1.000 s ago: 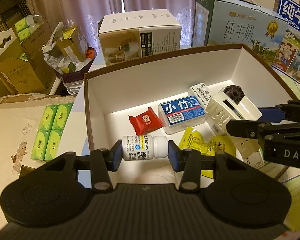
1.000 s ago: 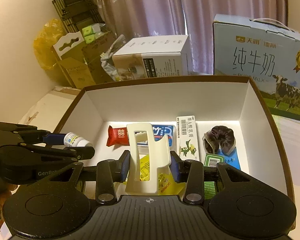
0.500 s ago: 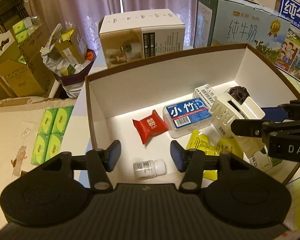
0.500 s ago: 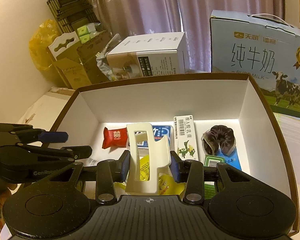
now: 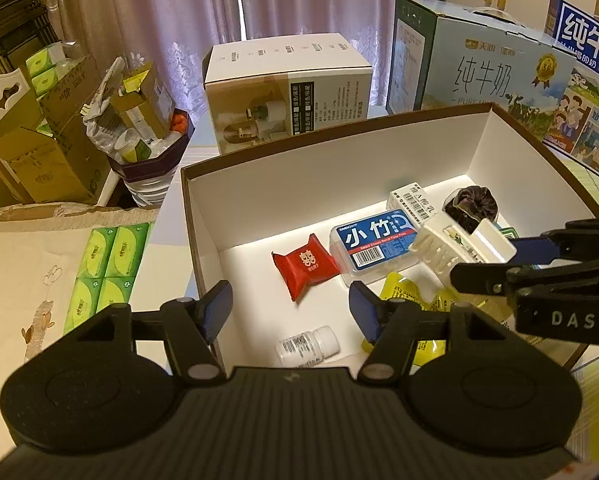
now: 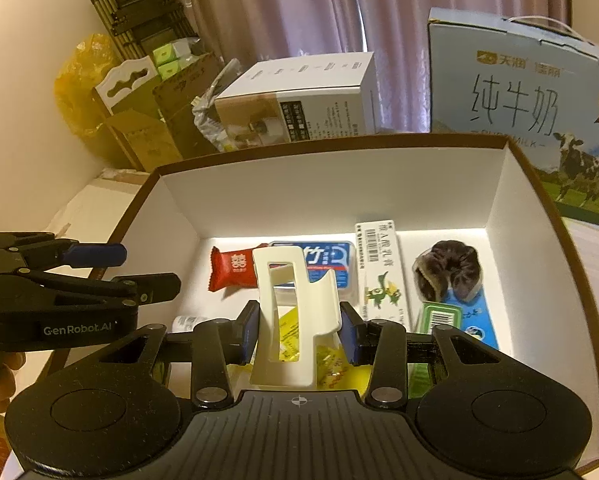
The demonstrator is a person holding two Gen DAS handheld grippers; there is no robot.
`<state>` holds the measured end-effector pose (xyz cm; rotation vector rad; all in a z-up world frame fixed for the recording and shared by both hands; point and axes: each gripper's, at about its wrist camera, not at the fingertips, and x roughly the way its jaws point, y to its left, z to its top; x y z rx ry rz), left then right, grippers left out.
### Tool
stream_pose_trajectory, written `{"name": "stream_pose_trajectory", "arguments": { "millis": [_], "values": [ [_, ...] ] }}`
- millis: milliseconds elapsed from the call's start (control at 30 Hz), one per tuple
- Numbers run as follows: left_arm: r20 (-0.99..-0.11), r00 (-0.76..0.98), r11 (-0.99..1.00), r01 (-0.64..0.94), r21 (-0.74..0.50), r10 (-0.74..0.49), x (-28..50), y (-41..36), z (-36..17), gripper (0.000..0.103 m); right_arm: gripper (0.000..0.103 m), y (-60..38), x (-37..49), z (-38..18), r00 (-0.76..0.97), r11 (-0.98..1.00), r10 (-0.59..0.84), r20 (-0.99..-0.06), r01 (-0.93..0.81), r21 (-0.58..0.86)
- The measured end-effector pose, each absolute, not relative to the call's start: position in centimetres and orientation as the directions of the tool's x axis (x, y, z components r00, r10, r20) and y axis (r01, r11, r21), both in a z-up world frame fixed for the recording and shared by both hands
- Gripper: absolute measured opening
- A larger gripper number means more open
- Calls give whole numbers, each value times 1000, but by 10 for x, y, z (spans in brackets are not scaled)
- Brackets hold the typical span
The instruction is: Organize objects
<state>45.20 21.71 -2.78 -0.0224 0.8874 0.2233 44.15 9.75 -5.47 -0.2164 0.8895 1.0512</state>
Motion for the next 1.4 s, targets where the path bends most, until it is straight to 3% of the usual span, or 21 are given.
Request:
{"name": "stream_pose_trajectory", "arguments": {
  "millis": [300, 833, 1400],
  "values": [
    [-764, 623, 979, -195, 57, 169, 449, 220, -23, 65, 40, 107, 443, -53, 190, 517, 697, -692, -801, 302],
    [-733, 667, 982, -189, 8, 134, 424, 214, -5, 86, 69, 61, 437, -38, 272, 582, 662, -699, -773, 251],
    [-709, 694, 980, -197, -27, 120, 375, 184, 13, 99, 70, 14, 402, -13, 354, 628, 621, -699, -759, 173]
  ]
}}
